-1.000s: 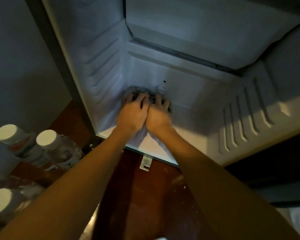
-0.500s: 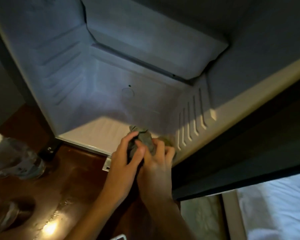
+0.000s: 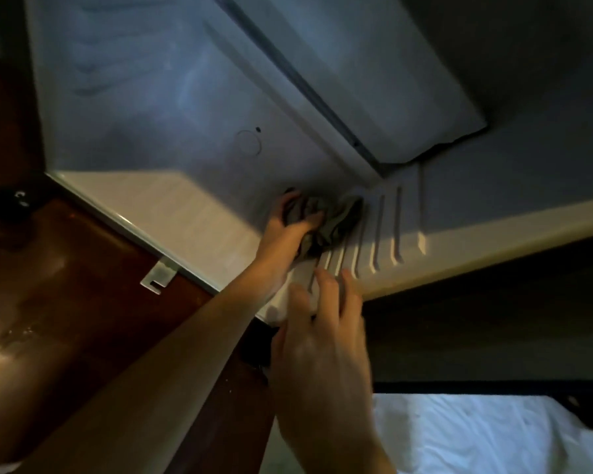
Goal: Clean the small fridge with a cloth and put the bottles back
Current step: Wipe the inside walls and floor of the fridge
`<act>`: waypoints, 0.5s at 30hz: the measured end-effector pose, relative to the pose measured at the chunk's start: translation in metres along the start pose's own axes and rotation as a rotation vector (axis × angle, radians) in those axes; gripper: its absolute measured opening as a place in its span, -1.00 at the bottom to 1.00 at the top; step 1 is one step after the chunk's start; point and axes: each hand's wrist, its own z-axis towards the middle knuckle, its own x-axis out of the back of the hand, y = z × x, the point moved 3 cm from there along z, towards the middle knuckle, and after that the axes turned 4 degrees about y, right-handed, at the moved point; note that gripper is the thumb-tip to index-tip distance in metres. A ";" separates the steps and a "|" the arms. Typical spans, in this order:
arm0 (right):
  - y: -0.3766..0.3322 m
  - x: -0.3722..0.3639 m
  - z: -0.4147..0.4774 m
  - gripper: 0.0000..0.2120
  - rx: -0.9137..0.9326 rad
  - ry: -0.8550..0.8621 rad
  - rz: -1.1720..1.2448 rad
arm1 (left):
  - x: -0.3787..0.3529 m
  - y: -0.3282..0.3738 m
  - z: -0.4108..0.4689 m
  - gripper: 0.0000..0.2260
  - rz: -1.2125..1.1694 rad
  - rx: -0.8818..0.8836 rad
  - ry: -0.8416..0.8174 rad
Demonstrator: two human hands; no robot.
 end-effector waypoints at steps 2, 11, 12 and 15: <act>0.012 0.009 0.007 -0.66 0.030 -0.049 -0.126 | -0.011 0.001 0.016 -0.55 0.019 -0.037 -0.014; 0.037 0.020 0.016 -0.28 0.329 -0.388 -0.453 | 0.011 -0.013 -0.013 -0.64 -0.038 0.001 -0.163; 0.039 0.018 0.015 -0.28 0.377 -0.393 -0.435 | 0.016 -0.013 -0.020 -0.63 -0.023 -0.010 -0.159; 0.044 0.015 0.014 -0.41 0.529 -0.370 -0.481 | 0.037 -0.007 -0.046 -0.58 0.082 -0.096 -0.165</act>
